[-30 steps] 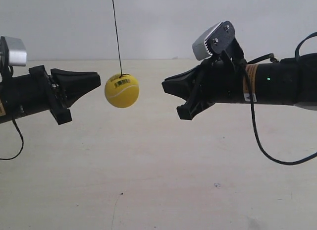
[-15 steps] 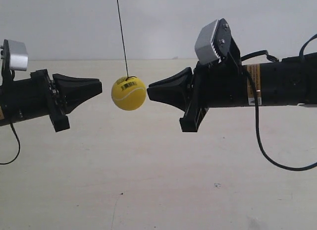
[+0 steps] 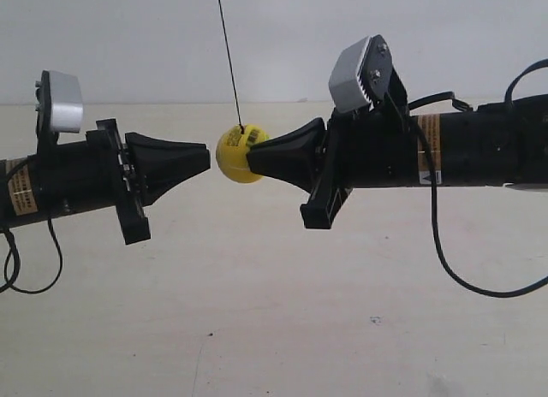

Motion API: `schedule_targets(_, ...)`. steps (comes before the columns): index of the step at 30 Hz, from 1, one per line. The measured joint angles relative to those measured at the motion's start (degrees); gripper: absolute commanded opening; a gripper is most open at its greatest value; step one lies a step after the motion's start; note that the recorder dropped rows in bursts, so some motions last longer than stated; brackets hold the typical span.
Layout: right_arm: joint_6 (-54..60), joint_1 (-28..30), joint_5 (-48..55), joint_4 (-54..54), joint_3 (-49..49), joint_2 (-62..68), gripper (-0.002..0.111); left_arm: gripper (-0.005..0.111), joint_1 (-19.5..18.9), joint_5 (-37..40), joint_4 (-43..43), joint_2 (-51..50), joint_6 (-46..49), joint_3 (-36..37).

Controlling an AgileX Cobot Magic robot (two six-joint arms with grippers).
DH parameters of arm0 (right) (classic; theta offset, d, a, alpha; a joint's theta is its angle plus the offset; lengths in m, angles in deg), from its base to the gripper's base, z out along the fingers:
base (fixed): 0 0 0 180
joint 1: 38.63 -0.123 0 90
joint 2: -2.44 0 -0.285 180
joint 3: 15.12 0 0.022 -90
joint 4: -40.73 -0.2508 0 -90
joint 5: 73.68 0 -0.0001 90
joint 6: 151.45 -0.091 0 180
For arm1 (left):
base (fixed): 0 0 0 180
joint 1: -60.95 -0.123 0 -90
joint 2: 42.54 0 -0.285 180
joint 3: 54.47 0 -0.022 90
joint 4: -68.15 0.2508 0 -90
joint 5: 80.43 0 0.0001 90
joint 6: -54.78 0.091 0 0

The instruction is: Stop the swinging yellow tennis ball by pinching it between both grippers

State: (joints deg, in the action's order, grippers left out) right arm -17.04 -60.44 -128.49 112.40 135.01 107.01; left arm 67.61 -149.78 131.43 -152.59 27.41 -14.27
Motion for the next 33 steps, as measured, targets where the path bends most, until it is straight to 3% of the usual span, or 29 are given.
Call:
schedule_targets(16, 0.5, 0.0, 7.4, -1.7, 0.0, 0.0, 0.0, 0.005, 0.0, 0.0, -0.4, 0.0, 0.4, 0.0)
schedule_targets(33, 0.5, 0.0, 6.1, -3.0, 0.0, 0.0, 0.0, 0.005, 0.0, 0.0, -0.4, 0.0, 0.4, 0.0)
